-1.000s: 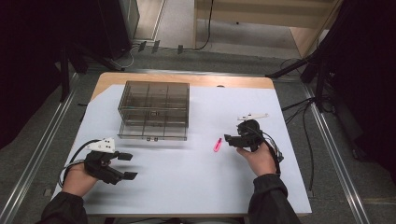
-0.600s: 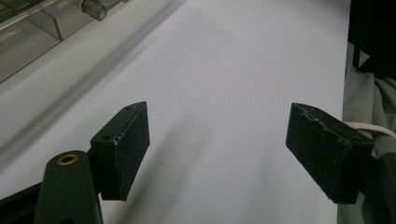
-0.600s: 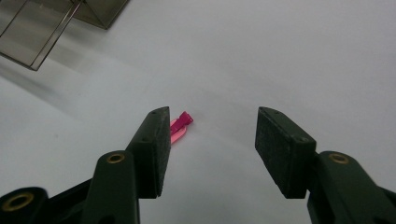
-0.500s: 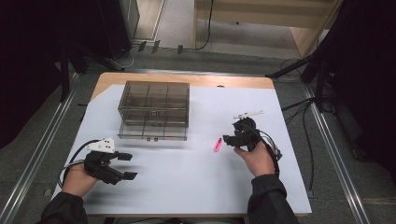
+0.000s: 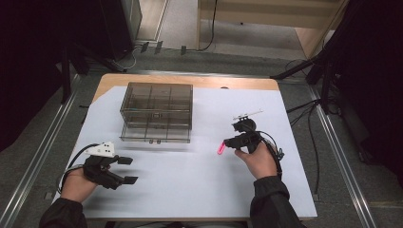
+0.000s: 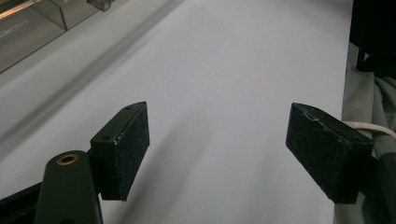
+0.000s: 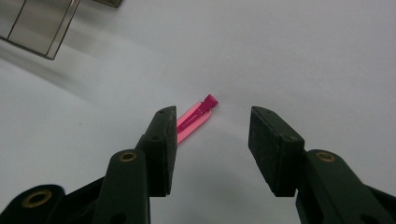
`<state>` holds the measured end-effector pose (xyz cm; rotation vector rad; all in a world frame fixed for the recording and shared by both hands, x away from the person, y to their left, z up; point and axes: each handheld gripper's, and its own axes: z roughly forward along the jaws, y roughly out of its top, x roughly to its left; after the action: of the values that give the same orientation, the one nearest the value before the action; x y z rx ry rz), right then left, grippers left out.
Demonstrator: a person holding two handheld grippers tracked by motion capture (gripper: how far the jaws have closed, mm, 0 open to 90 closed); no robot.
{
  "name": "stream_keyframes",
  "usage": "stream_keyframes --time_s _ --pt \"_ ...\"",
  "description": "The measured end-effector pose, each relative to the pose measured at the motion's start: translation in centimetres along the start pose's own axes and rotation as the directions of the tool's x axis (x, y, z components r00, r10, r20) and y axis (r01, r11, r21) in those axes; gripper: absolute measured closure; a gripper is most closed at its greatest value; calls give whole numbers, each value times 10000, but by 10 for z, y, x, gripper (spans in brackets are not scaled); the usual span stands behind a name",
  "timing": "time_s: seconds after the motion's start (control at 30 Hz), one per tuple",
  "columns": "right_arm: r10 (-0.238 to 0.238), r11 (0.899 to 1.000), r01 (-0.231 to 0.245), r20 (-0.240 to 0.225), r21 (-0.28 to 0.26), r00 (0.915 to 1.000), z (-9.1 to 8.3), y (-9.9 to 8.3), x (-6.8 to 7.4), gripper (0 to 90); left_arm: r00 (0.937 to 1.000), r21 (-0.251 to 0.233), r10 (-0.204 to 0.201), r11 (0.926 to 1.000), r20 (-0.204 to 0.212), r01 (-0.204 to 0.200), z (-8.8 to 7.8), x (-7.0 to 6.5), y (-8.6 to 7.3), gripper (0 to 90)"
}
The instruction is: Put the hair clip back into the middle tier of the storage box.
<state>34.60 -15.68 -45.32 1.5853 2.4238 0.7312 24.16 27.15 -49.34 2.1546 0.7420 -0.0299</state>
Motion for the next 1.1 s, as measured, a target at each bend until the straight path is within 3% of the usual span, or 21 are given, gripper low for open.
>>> stream_keyframes --time_s 0.43,0.7,0.93,1.1 --pt "29 9963 -36 75 857 10000 14 5 7 530 9999 11 -69 10000 -91 69 -4 -3 -5 225" --pt "-328 9936 310 149 1089 9993 23 8 13 525 9996 -29 -195 9998 -202 194 -7 -5 -9 225" --pt "-26 9877 9 109 1562 9999 34 11 13 525 9991 9 -275 9996 -328 275 -10 -7 -14 225" --pt "-76 9842 60 88 1768 9999 40 12 14 520 9986 99 -286 9995 -436 291 -10 -8 -16 225"
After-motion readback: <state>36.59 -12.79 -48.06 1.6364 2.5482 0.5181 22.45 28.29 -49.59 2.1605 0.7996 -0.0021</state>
